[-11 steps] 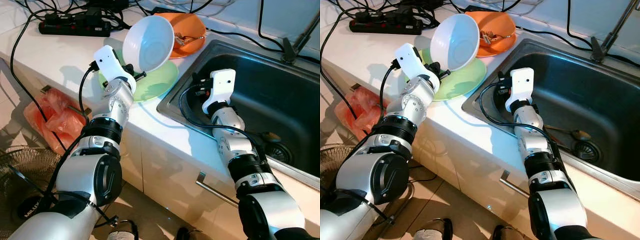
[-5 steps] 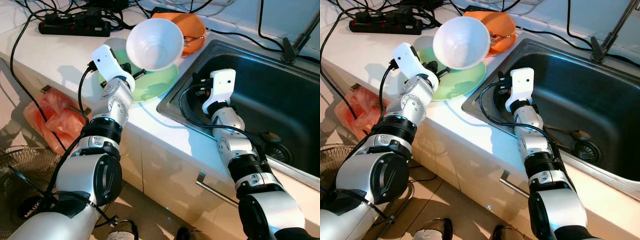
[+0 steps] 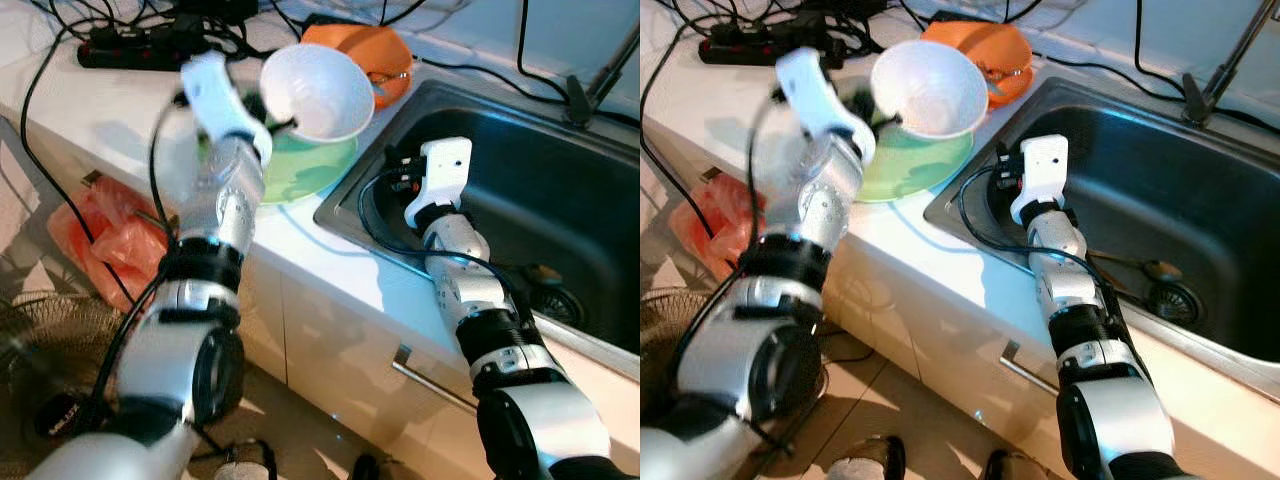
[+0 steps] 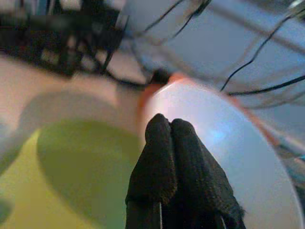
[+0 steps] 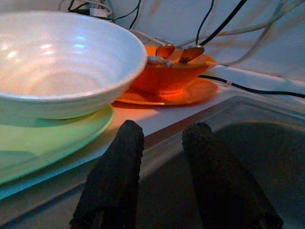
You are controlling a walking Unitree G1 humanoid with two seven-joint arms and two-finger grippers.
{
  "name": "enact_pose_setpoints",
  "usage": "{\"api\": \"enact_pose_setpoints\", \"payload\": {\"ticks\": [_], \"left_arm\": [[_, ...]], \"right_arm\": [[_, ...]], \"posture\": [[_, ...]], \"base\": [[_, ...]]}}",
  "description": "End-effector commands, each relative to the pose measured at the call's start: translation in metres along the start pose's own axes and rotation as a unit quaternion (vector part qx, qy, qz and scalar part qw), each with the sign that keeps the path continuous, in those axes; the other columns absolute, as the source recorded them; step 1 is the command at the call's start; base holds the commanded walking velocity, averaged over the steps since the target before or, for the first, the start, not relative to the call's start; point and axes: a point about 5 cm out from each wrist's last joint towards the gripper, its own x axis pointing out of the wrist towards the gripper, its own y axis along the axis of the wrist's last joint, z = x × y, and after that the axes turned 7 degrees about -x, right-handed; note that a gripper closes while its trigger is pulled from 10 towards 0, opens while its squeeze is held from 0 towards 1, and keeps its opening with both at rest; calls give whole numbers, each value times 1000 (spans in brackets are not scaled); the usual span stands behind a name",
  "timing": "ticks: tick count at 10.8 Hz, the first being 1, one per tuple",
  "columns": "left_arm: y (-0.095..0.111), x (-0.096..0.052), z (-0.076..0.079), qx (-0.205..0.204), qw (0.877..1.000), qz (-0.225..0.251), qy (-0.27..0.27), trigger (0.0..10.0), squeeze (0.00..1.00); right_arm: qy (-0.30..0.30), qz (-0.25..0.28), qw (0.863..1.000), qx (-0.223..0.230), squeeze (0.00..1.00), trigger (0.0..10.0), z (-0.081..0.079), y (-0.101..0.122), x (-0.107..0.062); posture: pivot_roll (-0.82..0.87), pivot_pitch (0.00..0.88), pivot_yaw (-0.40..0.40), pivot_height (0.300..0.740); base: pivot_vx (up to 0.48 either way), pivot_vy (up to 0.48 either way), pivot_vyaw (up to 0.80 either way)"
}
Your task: Kitchen organization
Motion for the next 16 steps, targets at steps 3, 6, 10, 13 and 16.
{"api": "enact_pose_setpoints", "payload": {"ticks": [3, 6, 10, 13, 16], "left_arm": [[38, -22, -5, 90, 992, 79, -32, 10000, 133], [42, -31, -5, 110, 990, 81, -43, 10000, 1000], [30, -36, -9, 195, 969, 29, -152, 10000, 1000], [26, -35, -27, 279, 939, -27, -199, 10000, 1000], [34, -31, -37, 308, 926, -40, -213, 10000, 1000]], "right_arm": [[-5, -1, 1000, 7, 0, 10000, 1, 1, 1], [-1, 0, 1000, 9, 0, 10000, -1, 1, 2], [-2, -1, 1000, 8, 0, 10000, 0, 2, 2], [-5, -1, 1000, 9, 0, 10000, 1, 2, 3], [-6, -1, 1000, 10, 0, 10000, 0, 1, 2]], "posture": [[106, 123, -29, 740], [104, 121, -32, 740], [105, 123, -29, 740], [102, 121, -20, 740], [105, 121, -17, 740]], "base": [[0, 0, 0], [0, 0, 0], [0, 0, 0], [0, 0, 0], [0, 0, 0]]}}
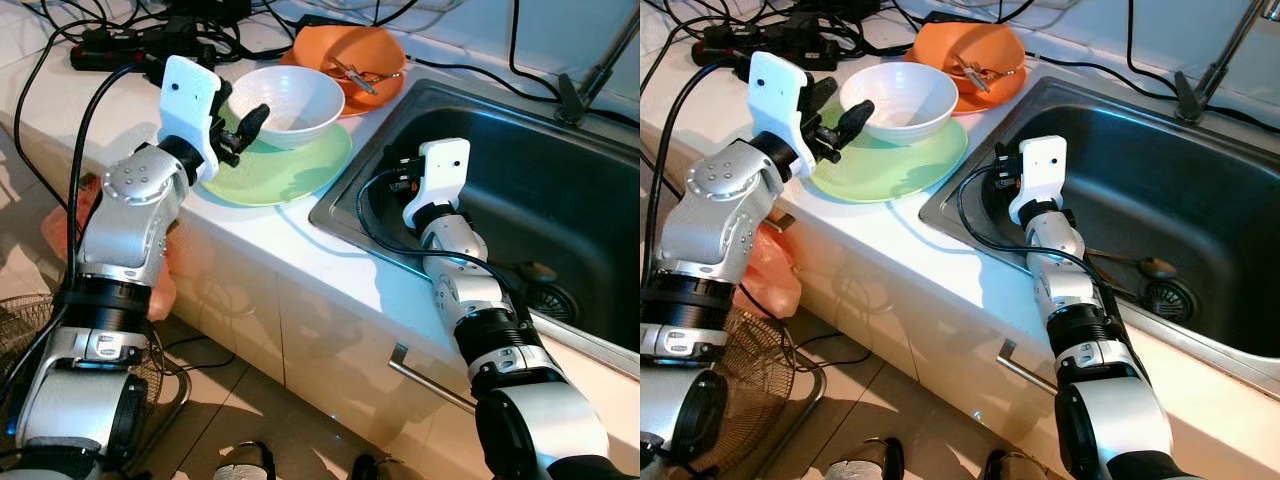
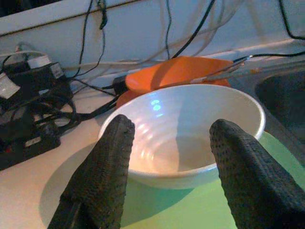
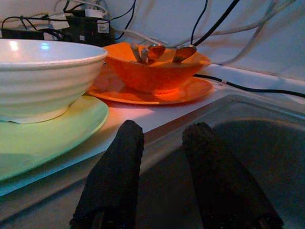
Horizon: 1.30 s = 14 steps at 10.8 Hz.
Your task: Kitchen organization
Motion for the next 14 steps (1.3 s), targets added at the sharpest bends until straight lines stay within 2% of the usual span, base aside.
{"api": "enact_pose_setpoints", "payload": {"ticks": [1, 2, 4, 7, 8, 11, 12, 13, 14], "left_arm": [[8, 2, 0, 19, 999, 5, -25, 10000, 1000], [10, 0, -2, 46, 997, 3, -62, 10000, 0], [10, 1, -9, 69, 992, -13, -107, 10000, 0], [6, 16, -18, 100, 989, -53, -96, 10000, 0], [0, 25, -15, 120, 985, -79, -98, 10000, 0], [-7, 33, -6, 114, 981, -101, -117, 10000, 0], [-14, 39, 3, 130, 974, -126, -137, 10000, 0], [-15, 44, 6, 155, 970, -138, -127, 10000, 0], [-20, 45, 9, 191, 960, -160, -132, 10000, 0]], "right_arm": [[-4, 0, 1000, 6, 0, 10000, 2, 2, 2], [-4, 0, 1000, 7, 0, 10000, 2, 2, 2], [-4, 0, 1000, 9, 0, 10000, 0, 2, 3], [-6, 1, 1000, 10, 0, 10000, 0, 2, 3], [-5, 1, 1000, 10, 0, 10000, -1, 2, 3], [-6, 2, 1000, 10, 0, 10000, 0, 2, 3], [-10, 3, 1000, 9, 0, 10000, 1, 2, 2], [-12, 3, 1000, 9, 0, 10000, 2, 1, 1], [-13, 3, 1000, 8, 0, 10000, 3, 1, 1]], "posture": [[108, 120, -16, 740], [110, 120, -14, 740], [109, 112, -6, 740], [112, 105, -1, 740], [110, 101, 1, 740], [101, 97, 7, 740], [88, 93, 16, 740], [87, 91, 17, 740], [86, 90, 17, 740]], "base": [[0, 0, 0], [0, 0, 0], [0, 0, 0], [0, 0, 0], [0, 0, 0], [0, 0, 0], [0, 0, 0], [0, 0, 0], [0, 0, 0]]}}
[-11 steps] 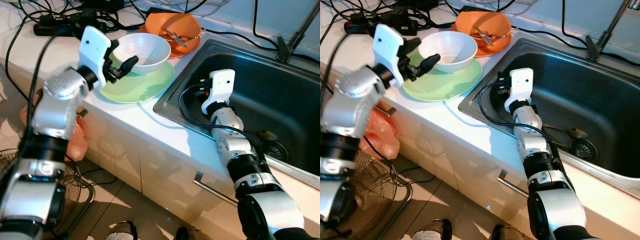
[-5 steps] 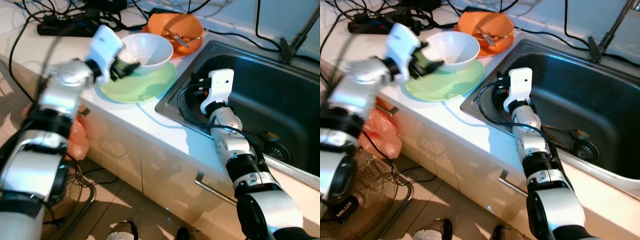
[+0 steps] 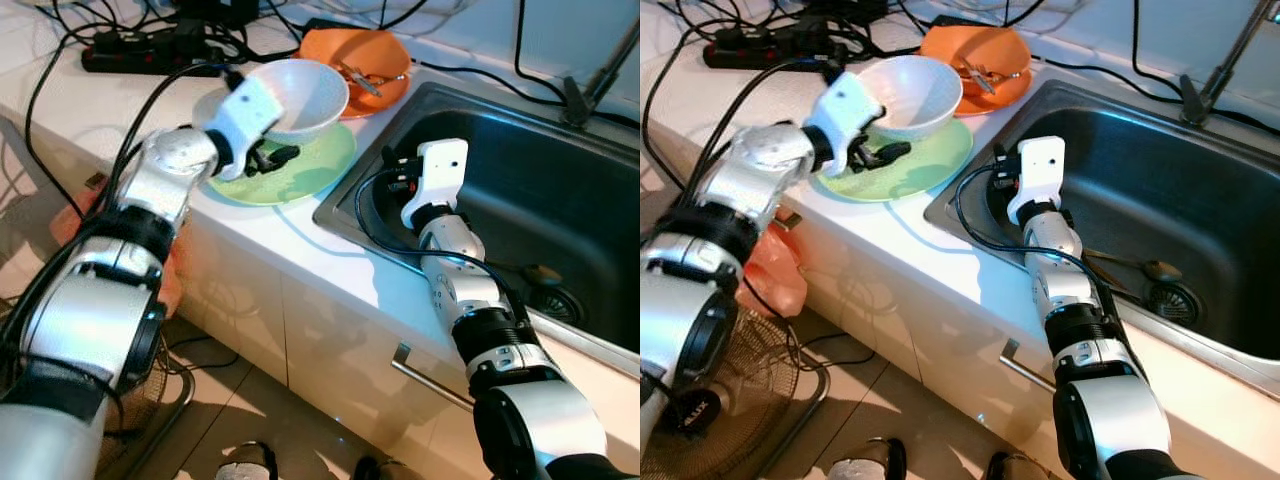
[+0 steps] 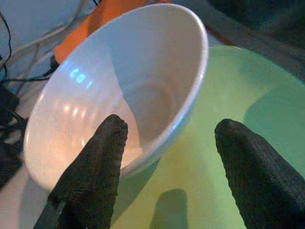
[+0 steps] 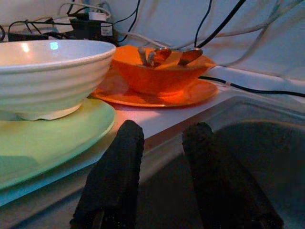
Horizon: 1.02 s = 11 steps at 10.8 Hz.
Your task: Kitchen organization
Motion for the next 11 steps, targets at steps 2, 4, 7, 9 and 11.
{"api": "enact_pose_setpoints", "payload": {"ticks": [2, 4, 7, 9, 11], "left_arm": [[-2, 7, 9, 63, 997, -40, -15, 10000, 0], [-3, 9, 10, 103, 993, -54, -5, 0, 0], [2, 12, 9, 193, 979, -64, 29, 0, 0], [7, 14, 9, 245, 966, -61, 56, 0, 0], [3, 16, 13, 255, 963, -61, 62, 0, 0]], "right_arm": [[-11, 6, 1000, 5, 0, 10000, 4, 2, 1], [-13, 5, 1000, 6, 0, 10000, 5, 2, 0], [-18, 2, 1000, 6, 0, 10000, 6, 0, 0], [-20, 2, 1000, 7, 0, 10000, 6, 0, 0], [-19, 1, 1000, 8, 0, 10000, 5, 0, 0]], "posture": [[86, 90, 17, 740], [86, 92, 18, 740], [89, 93, 17, 740], [89, 96, 15, 740], [91, 96, 13, 740]], "base": [[0, 0, 0], [0, 0, 0], [0, 0, 0], [0, 0, 0], [0, 0, 0]]}}
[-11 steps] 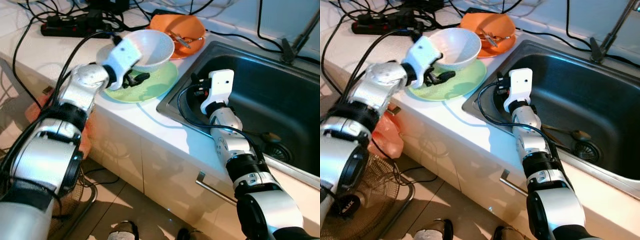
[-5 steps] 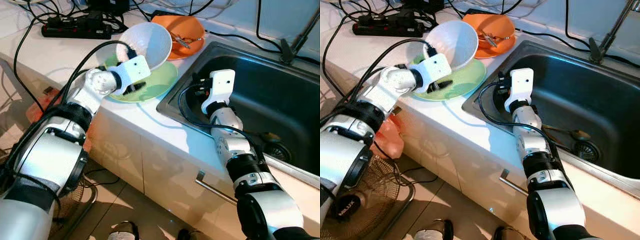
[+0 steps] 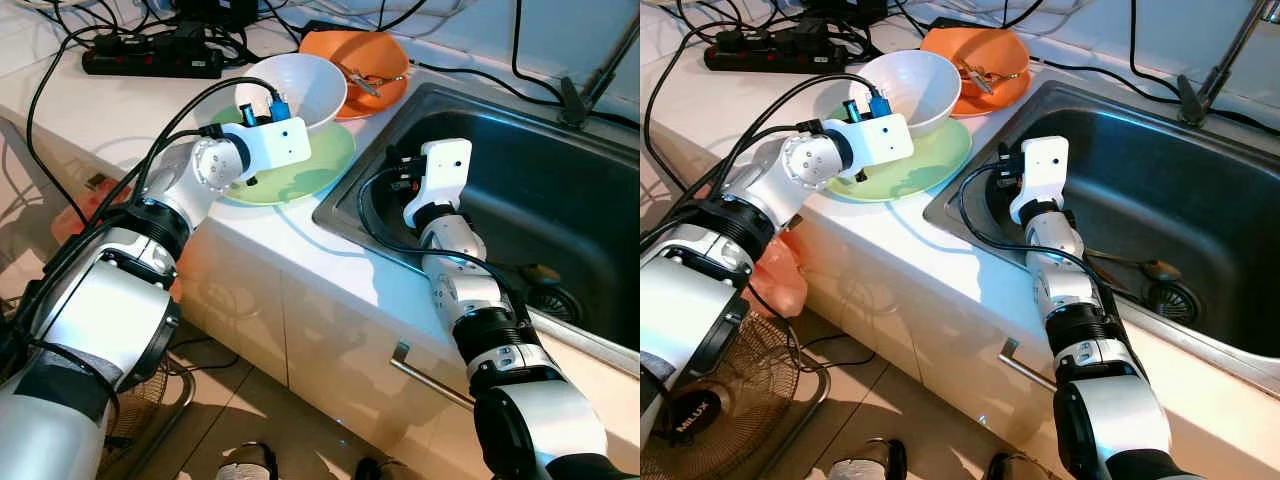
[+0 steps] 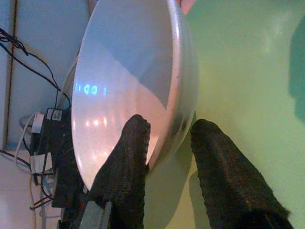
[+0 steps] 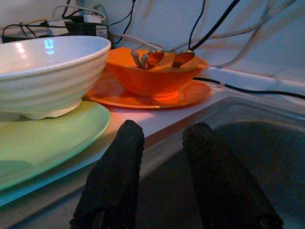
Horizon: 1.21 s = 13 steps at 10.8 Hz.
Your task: Kitchen organization
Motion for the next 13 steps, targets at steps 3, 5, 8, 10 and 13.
{"api": "enact_pose_setpoints", "payload": {"ticks": [3, 5, 8, 10, 13], "left_arm": [[2, 1, 6, 2, 1000, 11, -3, 0, 0], [5, 2, 9, -10, 1000, 23, -7, 0, 0], [16, 1, 4, 9, 998, 47, 34, 0, 0], [27, -1, -2, 13, 994, 73, 79, 0, 0], [54, -11, -6, 28, 979, 157, 125, 10000, 0]], "right_arm": [[-6, 1, 1000, 7, 0, 10000, 2, 0, 0], [-3, 0, 1000, 8, 0, 10000, 0, 0, 0], [-4, 1, 1000, 8, 0, 10000, 1, 0, 0], [-3, 0, 1000, 9, 0, 10000, 0, 0, 0], [-3, 0, 1000, 8, 0, 10000, 1, -1, 0]], "posture": [[99, 99, 9, 740], [102, 100, 6, 740], [104, 101, 5, 740], [104, 102, 5, 740], [101, 109, 2, 740]], "base": [[0, 0, 0], [0, 0, 0], [0, 0, 0], [0, 0, 0], [0, 0, 0]]}}
